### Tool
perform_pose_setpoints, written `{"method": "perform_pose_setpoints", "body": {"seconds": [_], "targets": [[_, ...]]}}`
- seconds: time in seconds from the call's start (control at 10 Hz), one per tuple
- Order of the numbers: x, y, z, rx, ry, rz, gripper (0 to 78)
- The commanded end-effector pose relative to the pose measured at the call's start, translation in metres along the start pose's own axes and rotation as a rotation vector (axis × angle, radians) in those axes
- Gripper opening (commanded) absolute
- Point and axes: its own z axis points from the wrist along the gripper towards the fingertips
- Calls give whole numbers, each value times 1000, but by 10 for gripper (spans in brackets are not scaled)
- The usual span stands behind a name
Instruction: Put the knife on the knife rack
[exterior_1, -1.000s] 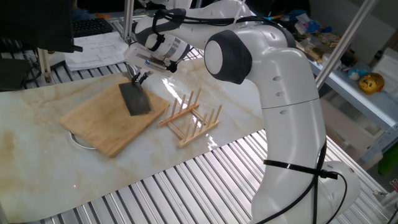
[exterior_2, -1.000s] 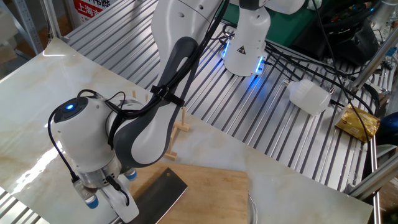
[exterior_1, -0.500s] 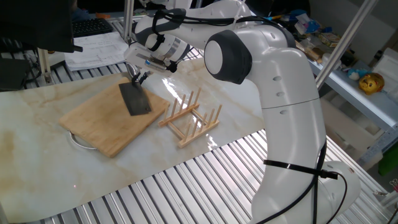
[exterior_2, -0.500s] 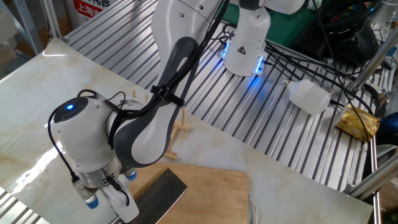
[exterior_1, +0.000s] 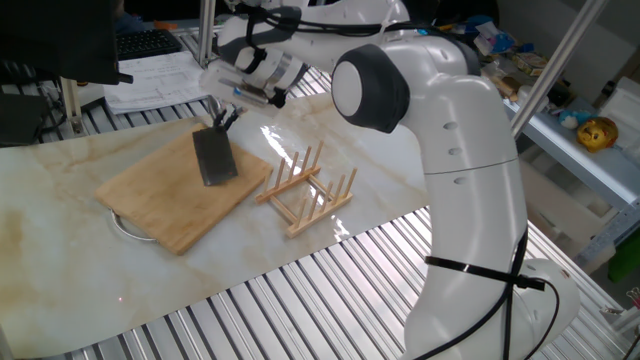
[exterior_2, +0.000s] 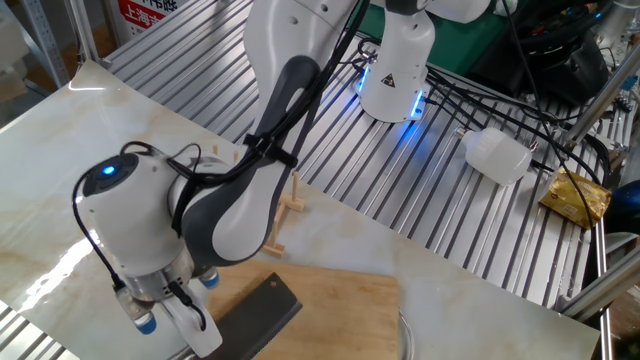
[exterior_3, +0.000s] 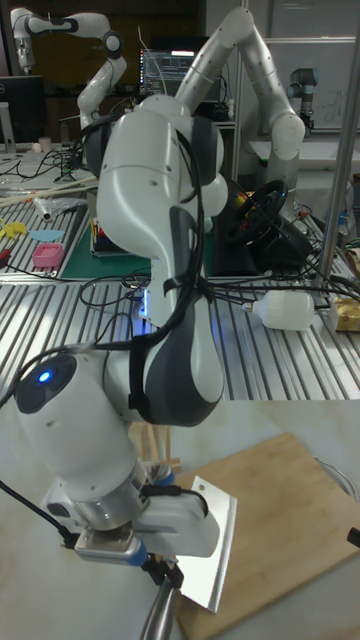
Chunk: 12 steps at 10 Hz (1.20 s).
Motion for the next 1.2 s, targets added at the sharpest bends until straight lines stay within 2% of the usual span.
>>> {"method": "perform_pose_setpoints", "body": {"seconds": [0.1, 0.3, 0.4, 0.8, 0.9, 1.2], "targets": [[-2, 6, -20, 32, 10, 20, 11], [0, 9, -33, 77, 18, 22, 11], [0, 9, -37, 81, 22, 24, 11], [2, 7, -36, 80, 24, 10, 11], [0, 0, -34, 72, 28, -13, 11], [-6, -14, -30, 70, 7, -20, 11]]}}
